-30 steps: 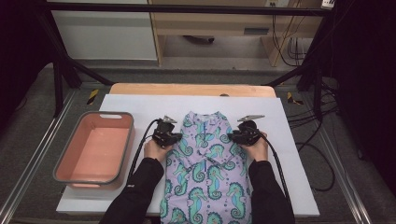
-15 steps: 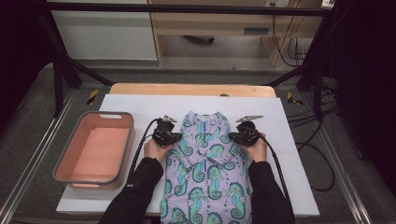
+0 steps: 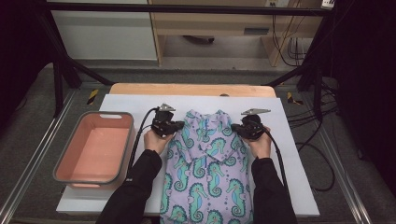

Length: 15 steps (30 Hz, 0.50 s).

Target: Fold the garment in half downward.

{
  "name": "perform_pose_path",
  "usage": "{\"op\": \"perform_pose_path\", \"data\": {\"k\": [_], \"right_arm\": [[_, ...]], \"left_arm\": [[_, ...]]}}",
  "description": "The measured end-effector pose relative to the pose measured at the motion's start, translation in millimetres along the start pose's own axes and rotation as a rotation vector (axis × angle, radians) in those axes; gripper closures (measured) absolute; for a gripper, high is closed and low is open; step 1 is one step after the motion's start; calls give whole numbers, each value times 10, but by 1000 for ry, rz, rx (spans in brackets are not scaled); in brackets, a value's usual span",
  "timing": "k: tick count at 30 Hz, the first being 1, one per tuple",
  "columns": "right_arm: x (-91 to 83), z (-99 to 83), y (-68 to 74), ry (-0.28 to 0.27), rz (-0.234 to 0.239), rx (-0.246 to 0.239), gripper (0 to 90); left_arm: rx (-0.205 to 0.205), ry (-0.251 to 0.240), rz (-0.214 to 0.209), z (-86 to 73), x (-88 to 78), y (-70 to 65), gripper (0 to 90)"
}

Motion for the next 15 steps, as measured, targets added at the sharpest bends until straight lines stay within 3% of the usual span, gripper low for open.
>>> {"op": "perform_pose_path", "data": {"k": [7, 10, 15], "right_arm": [[-216, 345, -47, -108, -24, 12, 879], [-294, 385, -33, -131, -20, 4, 878], [-349, 295, 23, -117, -10, -11, 877]], "left_arm": [[28, -83, 0, 364, -205, -58, 870], [45, -84, 0, 358, -245, -99, 870], [60, -87, -15, 230, -269, -173, 869]]}}
Point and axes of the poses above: each handheld gripper's, and its own axes: x roughly forward along the jaws, z roughly out of its top, y roughly to its left, the point moved 9 cm from there along x, roughly forward along the jaws, and after that the axes turned 10 degrees about -z, right-handed, at the moved point
